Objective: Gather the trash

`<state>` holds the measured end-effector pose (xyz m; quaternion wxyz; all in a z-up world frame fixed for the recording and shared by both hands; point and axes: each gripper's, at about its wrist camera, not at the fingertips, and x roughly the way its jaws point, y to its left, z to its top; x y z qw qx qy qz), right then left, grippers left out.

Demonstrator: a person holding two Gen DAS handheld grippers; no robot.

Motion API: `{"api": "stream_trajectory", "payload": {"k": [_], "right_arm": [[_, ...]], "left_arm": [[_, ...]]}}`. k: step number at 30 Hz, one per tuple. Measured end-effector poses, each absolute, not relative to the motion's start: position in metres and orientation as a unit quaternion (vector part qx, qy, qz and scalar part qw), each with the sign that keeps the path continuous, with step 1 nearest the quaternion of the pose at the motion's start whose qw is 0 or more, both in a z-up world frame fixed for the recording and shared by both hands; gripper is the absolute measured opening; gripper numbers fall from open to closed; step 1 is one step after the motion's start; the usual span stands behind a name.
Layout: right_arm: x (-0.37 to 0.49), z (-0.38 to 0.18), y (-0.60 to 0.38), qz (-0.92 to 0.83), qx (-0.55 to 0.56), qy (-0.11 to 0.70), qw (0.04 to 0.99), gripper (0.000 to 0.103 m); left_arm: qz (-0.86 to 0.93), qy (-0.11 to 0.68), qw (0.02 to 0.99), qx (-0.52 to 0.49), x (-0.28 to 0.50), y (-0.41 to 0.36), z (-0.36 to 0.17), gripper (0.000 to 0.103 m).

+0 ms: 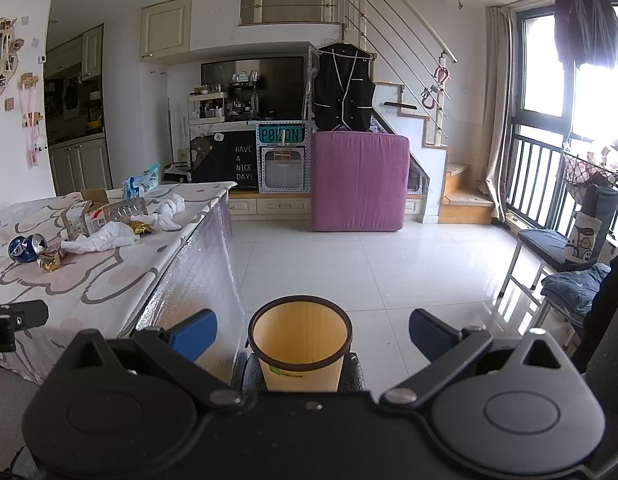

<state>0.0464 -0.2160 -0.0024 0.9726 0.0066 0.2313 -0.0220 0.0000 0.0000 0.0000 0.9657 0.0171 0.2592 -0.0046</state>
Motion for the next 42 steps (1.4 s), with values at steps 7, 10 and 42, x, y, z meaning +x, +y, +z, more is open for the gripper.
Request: {"api": "stream_trajectory", "payload": {"k": [7,10,42], "right_arm": [[0.0466,-0.0025,-0.216,-0.022,0.007,0.231,0.973,0.103],[0.0467,-0.0025,-0.2161,-0.022,0.007,0.232,0.972,0.103],[0.0478,-0.0032,-0.218,-0.021,0.009,0.234,0.972,0.103]], "left_arm": [[-0.005,0.259,0.966,0.018,0.0001,0.0001,0.0,0.103],[-0.005,0.259,0.966,0.018,0.0001,0.0001,0.0,0.103],[-0.005,0.259,0.966,0.019,0.0001,-0.0002,0.0,0.103]]}}
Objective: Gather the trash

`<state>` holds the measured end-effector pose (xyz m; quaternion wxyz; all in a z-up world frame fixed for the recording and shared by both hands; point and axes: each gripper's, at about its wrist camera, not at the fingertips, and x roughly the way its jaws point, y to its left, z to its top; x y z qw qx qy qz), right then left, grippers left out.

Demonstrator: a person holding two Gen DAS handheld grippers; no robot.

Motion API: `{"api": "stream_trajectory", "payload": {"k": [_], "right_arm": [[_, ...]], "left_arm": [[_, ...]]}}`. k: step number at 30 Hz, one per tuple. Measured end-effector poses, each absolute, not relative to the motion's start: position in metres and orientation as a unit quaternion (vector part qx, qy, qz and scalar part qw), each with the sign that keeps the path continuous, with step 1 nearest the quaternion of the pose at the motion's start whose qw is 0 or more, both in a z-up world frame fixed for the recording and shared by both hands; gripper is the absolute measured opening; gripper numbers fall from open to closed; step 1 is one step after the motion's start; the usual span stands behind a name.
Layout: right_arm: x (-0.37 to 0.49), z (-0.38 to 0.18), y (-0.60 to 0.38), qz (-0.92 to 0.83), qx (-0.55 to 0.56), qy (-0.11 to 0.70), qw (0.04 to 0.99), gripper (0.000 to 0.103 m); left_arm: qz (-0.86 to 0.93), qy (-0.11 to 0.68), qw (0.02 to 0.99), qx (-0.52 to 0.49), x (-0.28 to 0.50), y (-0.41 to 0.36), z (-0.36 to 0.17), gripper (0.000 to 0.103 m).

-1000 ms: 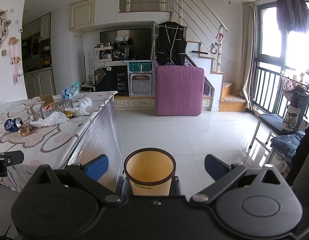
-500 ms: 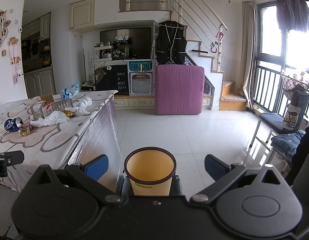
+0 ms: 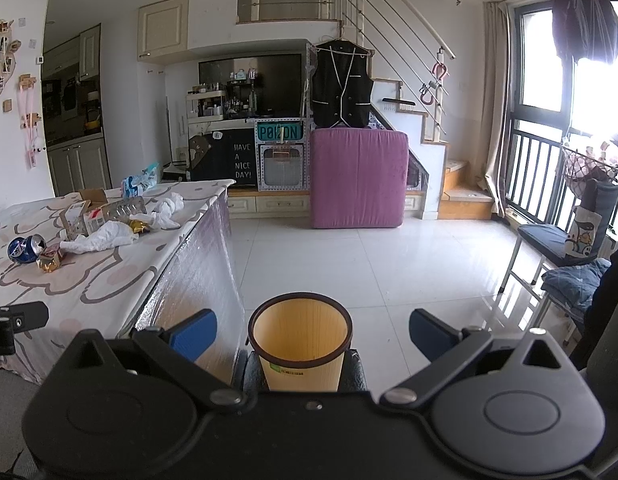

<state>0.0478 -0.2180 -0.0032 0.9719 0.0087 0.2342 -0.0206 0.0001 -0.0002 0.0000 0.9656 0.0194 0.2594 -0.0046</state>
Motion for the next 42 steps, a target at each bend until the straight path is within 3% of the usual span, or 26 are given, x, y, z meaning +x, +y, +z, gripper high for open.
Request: {"api": "stream_trajectory", "payload": {"k": [42], "right_arm": [[0.082,-0.033,-0.222,-0.02,0.016,0.271,0.962,0.103]], "left_arm": [[-0.003,0.286,0.958,0.011,0.033,-0.003,-0.024,0.103]]}}
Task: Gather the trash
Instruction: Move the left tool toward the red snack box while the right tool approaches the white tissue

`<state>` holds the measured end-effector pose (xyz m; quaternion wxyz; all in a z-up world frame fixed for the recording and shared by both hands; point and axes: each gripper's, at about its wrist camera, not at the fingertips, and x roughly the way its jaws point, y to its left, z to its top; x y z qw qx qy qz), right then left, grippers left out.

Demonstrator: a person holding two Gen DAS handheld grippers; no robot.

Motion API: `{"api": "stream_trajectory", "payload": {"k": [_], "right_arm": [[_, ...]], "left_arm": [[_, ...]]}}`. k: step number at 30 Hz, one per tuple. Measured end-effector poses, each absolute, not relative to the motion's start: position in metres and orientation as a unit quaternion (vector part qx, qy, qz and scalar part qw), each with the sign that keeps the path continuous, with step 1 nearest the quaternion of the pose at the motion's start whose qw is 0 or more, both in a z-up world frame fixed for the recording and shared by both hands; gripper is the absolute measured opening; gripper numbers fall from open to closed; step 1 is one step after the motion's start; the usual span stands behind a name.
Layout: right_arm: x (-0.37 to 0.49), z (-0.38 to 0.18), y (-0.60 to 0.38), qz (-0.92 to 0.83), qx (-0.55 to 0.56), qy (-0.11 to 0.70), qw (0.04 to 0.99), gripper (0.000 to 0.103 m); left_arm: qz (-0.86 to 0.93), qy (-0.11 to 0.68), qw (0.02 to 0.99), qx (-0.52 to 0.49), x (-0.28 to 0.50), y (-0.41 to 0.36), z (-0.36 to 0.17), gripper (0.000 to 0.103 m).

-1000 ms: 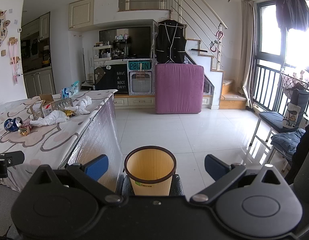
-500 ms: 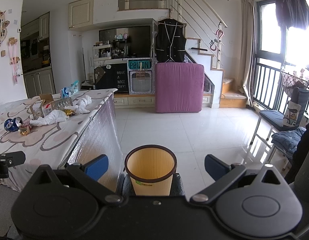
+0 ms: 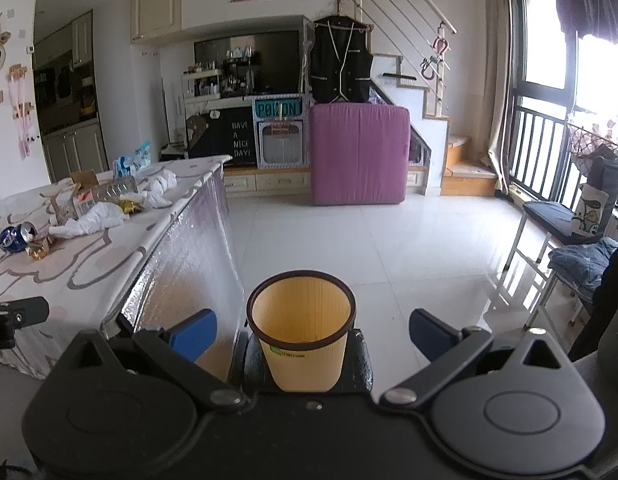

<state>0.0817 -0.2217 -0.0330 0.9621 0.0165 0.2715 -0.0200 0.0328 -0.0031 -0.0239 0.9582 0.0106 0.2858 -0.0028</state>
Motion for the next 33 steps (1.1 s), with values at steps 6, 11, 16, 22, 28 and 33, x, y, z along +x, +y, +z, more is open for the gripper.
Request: {"api": "stream_trajectory", "payload": {"k": [6,11,16,22,28,33], "right_arm": [[0.109,-0.042,-0.213,-0.014,0.004,0.287,0.958,0.103],[0.139,-0.049,-0.201,-0.003,-0.01,0.298,0.954,0.103],[0.179,-0.055,-0.174,0.013,-0.038,0.303,0.952,0.103],[0.229,-0.059,-0.133,0.059,-0.044,0.3,0.951,0.103],[0.277,-0.055,-0.084,0.107,-0.059,0.292,0.949,0.103],[0.316,-0.047,-0.041,0.153,-0.064,0.278,0.946,0.103]], "left_arm": [[0.025,0.301,0.953,-0.002,0.056,0.015,-0.036,0.103],[0.058,0.313,0.948,-0.012,0.082,0.038,-0.048,0.103],[0.099,0.312,0.945,-0.019,0.109,0.067,-0.059,0.103],[0.152,0.306,0.94,-0.03,0.144,0.109,-0.069,0.103],[0.186,0.296,0.936,-0.031,0.178,0.146,-0.08,0.103],[0.196,0.301,0.932,-0.039,0.211,0.17,-0.09,0.103]]}}
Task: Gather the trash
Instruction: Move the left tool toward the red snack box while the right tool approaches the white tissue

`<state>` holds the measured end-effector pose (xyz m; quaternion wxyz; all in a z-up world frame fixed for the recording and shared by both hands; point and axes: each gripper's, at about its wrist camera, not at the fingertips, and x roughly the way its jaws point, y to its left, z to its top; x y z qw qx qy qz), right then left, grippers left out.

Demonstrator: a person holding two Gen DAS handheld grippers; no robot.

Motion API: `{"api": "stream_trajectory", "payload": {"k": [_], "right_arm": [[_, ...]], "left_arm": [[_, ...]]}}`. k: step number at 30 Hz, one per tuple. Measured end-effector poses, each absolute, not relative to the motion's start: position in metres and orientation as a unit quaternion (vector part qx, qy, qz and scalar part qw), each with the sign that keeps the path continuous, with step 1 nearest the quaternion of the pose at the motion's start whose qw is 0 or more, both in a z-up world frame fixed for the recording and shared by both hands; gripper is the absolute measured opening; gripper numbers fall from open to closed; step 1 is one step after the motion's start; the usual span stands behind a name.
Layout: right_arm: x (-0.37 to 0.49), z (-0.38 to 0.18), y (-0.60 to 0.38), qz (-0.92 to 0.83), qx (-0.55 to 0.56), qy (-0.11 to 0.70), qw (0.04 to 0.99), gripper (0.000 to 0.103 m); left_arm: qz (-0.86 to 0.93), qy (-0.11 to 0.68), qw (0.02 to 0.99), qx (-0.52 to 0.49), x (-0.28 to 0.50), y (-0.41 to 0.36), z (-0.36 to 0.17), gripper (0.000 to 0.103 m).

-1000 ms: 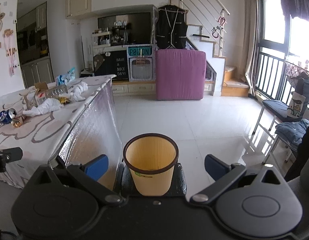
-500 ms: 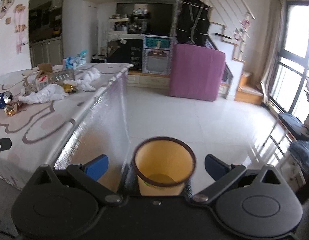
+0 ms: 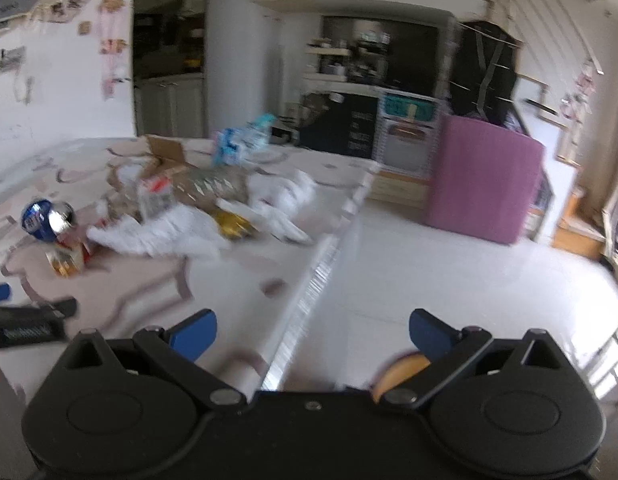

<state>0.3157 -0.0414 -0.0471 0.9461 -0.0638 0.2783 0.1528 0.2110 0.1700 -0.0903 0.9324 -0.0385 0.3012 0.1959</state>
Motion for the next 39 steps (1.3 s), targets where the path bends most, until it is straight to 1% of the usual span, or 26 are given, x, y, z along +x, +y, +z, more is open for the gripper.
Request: {"api": "stream_trajectory", "payload": {"k": [4,12,14,21,22,27,33,37,38,39], "right_arm": [[0.349,-0.046,-0.017,0.201,-0.025,0.273,0.941,0.103],[0.416,-0.07,0.032,0.257,0.055,0.324,0.909,0.103],[0.429,-0.077,0.044,0.266,0.059,0.331,0.903,0.103],[0.473,-0.106,0.078,0.31,0.091,0.389,0.863,0.103],[0.475,-0.108,0.082,0.311,0.093,0.385,0.864,0.103],[0.476,-0.108,0.107,0.337,0.073,0.385,0.856,0.103],[0.464,-0.108,0.14,0.363,0.014,0.376,0.852,0.103],[0.459,-0.108,0.155,0.352,-0.04,0.369,0.859,0.103],[0.458,-0.109,0.157,0.349,-0.05,0.366,0.861,0.1],[0.456,-0.109,0.158,0.345,-0.06,0.362,0.864,0.092]], "left_arm": [[0.18,0.308,0.933,-0.036,0.234,0.186,-0.096,0.103],[0.154,0.335,0.929,-0.027,0.256,0.21,-0.112,0.103],[0.145,0.327,0.932,-0.054,0.251,0.217,-0.116,0.103],[0.128,0.314,0.939,-0.057,0.246,0.22,-0.116,0.103],[0.125,0.31,0.94,-0.063,0.245,0.223,-0.115,0.103],[0.131,0.297,0.943,-0.07,0.251,0.234,-0.111,0.102],[0.126,0.271,0.952,-0.064,0.252,0.24,-0.099,0.099],[0.12,0.274,0.953,-0.053,0.249,0.239,-0.097,0.098],[0.118,0.276,0.953,-0.053,0.249,0.239,-0.098,0.097],[0.117,0.277,0.952,-0.053,0.249,0.239,-0.098,0.096]]}}
